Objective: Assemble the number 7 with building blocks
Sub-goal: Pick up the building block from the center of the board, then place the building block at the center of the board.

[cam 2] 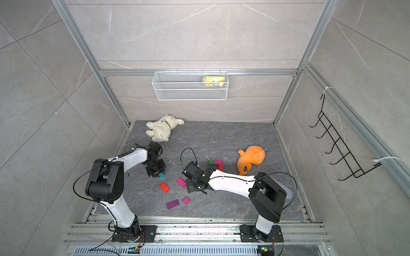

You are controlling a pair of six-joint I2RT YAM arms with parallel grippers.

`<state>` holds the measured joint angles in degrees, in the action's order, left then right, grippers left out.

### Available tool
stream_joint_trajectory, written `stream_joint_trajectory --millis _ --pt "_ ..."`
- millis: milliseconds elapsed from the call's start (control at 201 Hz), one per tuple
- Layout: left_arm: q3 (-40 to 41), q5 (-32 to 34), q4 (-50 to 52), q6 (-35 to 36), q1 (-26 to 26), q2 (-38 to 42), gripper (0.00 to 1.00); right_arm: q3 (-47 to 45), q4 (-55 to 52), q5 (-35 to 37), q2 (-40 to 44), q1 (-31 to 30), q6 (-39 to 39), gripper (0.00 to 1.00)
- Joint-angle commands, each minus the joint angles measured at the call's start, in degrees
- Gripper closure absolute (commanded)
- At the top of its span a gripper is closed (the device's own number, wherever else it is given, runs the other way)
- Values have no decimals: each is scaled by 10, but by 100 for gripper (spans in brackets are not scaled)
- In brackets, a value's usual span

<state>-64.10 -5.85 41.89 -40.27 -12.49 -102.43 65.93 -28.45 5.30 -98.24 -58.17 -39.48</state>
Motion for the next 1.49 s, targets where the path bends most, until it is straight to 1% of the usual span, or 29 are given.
stream_joint_trajectory --millis 0,149,319,463,667,851,961,1005,1045,1080,1220,1314,1374,1488 --pt "-20 -31 -20 -45 0 -14 77 19 -2 -3 -7 -4 -12 31" --pt "-27 -16 -16 -92 0 -3 77 21 0 -6 -10 -4 -8 32" --pt "-49 -7 0 -125 -3 -6 75 21 15 -18 -13 -4 17 33" --pt "-47 -6 -8 -154 -5 -7 68 25 25 -27 -21 -4 41 33" --pt "-42 -25 -16 -160 -10 -20 60 51 22 -41 -54 -4 39 33" --pt "-39 -33 -27 -162 -10 -15 46 72 35 -53 -82 -4 30 34" --pt "-37 -43 -32 -164 -11 -3 42 91 28 -59 -99 -6 36 35" --pt "-35 -38 -30 -160 -11 11 40 96 22 -55 -103 -9 36 35" --pt "-35 -29 -23 -156 -10 26 35 99 18 -53 -104 -11 36 35" --pt "-36 -18 -15 -152 -10 42 32 101 15 -51 -105 -13 34 35" --pt "-40 14 17 -111 -4 90 27 122 -1 -52 -127 -23 21 38" --pt "-45 28 34 -79 1 110 25 144 -32 -34 -147 -32 16 39" --pt "-50 40 41 -58 3 118 22 152 -49 -24 -155 -36 10 39" --pt "-62 44 47 -2 15 107 22 150 -60 -16 -162 -38 -10 42"
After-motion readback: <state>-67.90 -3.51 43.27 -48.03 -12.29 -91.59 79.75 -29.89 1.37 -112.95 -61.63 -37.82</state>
